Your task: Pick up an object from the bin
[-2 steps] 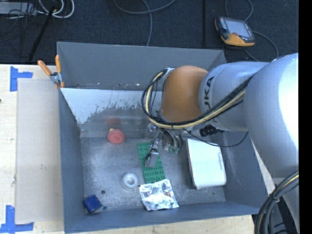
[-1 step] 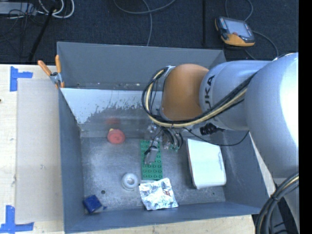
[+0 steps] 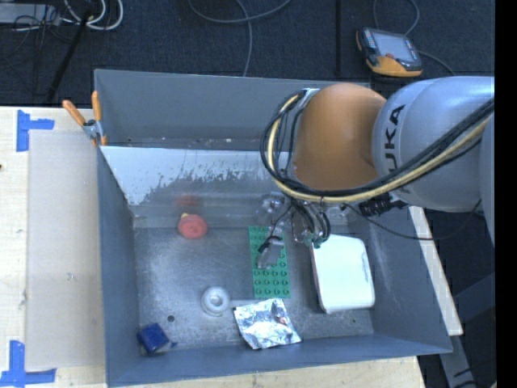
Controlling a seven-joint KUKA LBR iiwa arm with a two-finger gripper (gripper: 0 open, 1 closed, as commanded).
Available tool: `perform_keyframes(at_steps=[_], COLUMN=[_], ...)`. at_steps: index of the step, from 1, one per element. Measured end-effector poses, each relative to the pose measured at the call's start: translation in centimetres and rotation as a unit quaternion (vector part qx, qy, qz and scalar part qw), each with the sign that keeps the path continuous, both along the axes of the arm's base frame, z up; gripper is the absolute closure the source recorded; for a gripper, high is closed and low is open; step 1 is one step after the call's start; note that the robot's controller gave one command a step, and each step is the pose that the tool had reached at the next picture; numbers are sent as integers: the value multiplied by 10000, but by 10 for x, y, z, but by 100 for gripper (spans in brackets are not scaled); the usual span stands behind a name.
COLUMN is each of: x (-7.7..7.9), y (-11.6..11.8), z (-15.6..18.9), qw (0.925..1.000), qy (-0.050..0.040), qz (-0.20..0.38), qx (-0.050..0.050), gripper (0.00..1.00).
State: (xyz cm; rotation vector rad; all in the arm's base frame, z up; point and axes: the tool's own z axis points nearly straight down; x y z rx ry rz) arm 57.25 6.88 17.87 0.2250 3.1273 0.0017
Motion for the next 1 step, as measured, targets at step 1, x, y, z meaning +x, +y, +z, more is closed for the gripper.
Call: perform_keyframes(at_steps=[1], x=[-31], y=[6], z=[201], qw=[9999], qy=[-16], qz=[-150], qx=[3], gripper=[100])
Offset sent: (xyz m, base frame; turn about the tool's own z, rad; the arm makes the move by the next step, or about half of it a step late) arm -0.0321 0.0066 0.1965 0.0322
